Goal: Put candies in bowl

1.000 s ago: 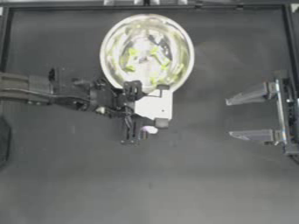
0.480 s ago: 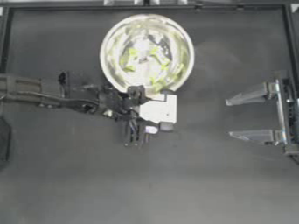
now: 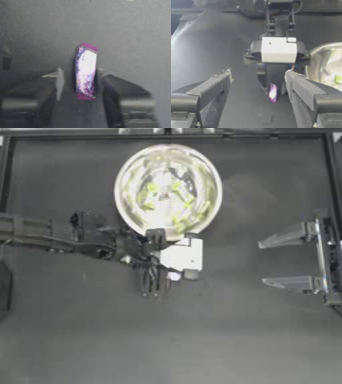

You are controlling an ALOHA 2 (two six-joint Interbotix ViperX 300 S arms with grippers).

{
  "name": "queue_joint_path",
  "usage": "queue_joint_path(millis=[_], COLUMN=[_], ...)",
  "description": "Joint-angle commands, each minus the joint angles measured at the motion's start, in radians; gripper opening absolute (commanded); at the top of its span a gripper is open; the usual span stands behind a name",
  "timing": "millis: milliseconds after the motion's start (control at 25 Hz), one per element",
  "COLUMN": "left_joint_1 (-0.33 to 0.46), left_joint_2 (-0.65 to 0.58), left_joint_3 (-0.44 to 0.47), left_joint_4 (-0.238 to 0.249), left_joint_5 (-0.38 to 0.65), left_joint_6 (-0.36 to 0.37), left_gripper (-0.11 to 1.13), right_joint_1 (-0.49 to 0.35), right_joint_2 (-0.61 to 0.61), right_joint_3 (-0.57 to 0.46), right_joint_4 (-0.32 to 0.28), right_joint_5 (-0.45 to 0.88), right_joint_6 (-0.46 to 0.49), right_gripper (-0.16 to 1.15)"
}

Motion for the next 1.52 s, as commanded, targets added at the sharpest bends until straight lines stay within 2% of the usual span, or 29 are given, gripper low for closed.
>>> queue_joint_path(millis=[40, 160, 280, 600, 840, 1080, 1360, 1520], left_joint_1=[-0.003, -0.006, -0.009, -0.011, 0.0, 0.103, 0.252, 0.307], left_joint_2=[-0.032, -0.038, -0.049, -0.146, -0.262, -0.322, -0.291, -0.265], left_joint_3=[-0.023, -0.023, -0.023, -0.023, -0.021, -0.021, -0.023, -0.023], left_joint_4=[-0.003, -0.005, -0.005, -0.005, 0.0, 0.025, 0.032, 0.034], left_joint_5=[-0.002, 0.0, 0.002, 0.0, -0.009, -0.009, -0.074, -0.118], left_joint_6=[0.0, 0.0, 0.0, 0.005, 0.052, 0.091, 0.153, 0.173], left_gripper=[0.59, 0.42, 0.33, 0.33, 0.33, 0.33, 0.33, 0.33], right_joint_1=[0.002, 0.002, 0.002, 0.002, 0.002, 0.0, 0.002, 0.002], right_joint_2=[0.002, 0.002, 0.003, -0.005, -0.017, -0.017, -0.017, -0.017], right_joint_3=[-0.014, -0.014, -0.014, -0.012, -0.011, -0.011, -0.009, -0.011], right_joint_4=[0.003, 0.005, 0.005, 0.006, 0.011, 0.012, 0.021, 0.028], right_joint_5=[-0.008, -0.008, -0.008, -0.008, -0.008, -0.008, -0.008, -0.008], right_joint_6=[0.002, 0.0, 0.002, 0.003, 0.005, 0.005, 0.005, 0.006], right_gripper=[0.95, 0.95, 0.95, 0.95, 0.95, 0.95, 0.95, 0.95])
